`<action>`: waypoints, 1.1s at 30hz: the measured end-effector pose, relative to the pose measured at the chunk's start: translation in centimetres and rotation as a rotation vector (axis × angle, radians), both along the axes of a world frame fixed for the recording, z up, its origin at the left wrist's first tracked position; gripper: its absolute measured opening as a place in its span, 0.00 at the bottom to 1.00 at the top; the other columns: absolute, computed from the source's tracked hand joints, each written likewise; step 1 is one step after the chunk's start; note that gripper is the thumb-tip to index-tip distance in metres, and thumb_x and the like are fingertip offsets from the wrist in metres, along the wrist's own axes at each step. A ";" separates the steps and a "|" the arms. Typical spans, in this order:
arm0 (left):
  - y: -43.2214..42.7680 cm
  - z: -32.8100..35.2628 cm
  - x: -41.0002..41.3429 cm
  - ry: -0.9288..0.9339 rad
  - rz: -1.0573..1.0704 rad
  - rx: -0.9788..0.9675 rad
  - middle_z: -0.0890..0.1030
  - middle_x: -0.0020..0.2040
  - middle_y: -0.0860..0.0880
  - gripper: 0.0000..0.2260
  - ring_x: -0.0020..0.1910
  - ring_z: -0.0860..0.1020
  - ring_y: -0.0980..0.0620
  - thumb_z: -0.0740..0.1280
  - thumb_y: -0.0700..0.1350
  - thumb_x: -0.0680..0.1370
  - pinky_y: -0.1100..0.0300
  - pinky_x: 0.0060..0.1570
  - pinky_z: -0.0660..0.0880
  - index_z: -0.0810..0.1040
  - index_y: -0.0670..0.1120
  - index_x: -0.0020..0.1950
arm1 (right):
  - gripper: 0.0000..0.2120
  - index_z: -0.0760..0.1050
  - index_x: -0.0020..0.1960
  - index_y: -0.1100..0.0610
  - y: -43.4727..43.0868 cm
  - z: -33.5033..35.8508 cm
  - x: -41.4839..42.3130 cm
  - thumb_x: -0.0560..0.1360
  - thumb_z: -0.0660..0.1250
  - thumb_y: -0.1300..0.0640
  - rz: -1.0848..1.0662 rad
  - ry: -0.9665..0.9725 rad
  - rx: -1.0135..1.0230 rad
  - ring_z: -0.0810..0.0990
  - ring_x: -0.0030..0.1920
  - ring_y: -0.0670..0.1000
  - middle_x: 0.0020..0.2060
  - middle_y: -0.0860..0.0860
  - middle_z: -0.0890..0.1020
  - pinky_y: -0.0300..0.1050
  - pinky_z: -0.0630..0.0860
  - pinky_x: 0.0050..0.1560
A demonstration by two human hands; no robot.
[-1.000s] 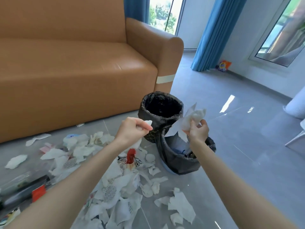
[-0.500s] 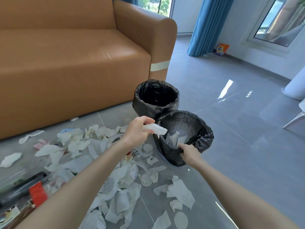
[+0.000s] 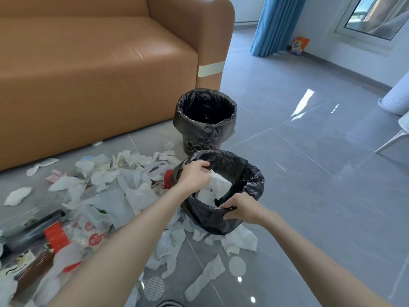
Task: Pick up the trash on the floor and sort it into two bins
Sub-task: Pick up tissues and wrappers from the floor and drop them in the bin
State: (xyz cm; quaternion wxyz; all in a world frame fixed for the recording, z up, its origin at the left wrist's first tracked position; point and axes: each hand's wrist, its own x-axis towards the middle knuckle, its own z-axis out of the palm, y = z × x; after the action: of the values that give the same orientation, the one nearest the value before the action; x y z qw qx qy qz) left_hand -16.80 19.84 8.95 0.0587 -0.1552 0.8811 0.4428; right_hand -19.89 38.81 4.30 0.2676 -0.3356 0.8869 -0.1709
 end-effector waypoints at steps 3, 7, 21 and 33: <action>0.0 -0.6 0.4 -0.150 -0.247 -0.050 0.65 0.74 0.49 0.31 0.72 0.65 0.50 0.69 0.50 0.75 0.56 0.68 0.65 0.61 0.47 0.75 | 0.07 0.82 0.51 0.54 0.5 -0.2 0.5 0.73 0.71 0.58 -0.009 0.013 -0.013 0.77 0.38 0.53 0.36 0.48 0.82 0.47 0.74 0.40; -1.2 -0.2 0.7 -0.100 -0.219 -0.156 0.66 0.73 0.48 0.27 0.69 0.67 0.49 0.65 0.50 0.77 0.57 0.65 0.66 0.63 0.48 0.74 | 0.10 0.81 0.52 0.52 0.5 -0.7 1.2 0.75 0.65 0.61 -0.146 0.254 -0.053 0.78 0.48 0.55 0.45 0.48 0.84 0.51 0.77 0.46; -0.6 -2.5 2.6 -0.014 -0.073 -0.076 0.70 0.70 0.48 0.19 0.67 0.70 0.48 0.59 0.42 0.80 0.57 0.64 0.67 0.68 0.45 0.71 | 0.08 0.82 0.49 0.57 4.5 -2.0 -1.0 0.73 0.67 0.64 -0.733 0.440 -0.203 0.78 0.47 0.57 0.44 0.54 0.84 0.45 0.69 0.43; 2.0 -8.5 4.8 -0.063 -0.043 0.071 0.72 0.69 0.48 0.18 0.67 0.71 0.49 0.59 0.41 0.80 0.55 0.65 0.69 0.68 0.45 0.71 | 0.17 0.77 0.57 0.52 4.9 -5.9 4.6 0.68 0.71 0.57 -0.656 0.829 -0.105 0.67 0.58 0.55 0.58 0.51 0.76 0.59 0.70 0.58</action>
State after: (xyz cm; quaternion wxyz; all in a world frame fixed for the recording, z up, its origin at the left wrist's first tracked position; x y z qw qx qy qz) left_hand -11.98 21.87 0.46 0.1014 -0.1478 0.8658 0.4672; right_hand -15.28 43.70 -1.55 -0.1901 -0.0928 0.9669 -0.1427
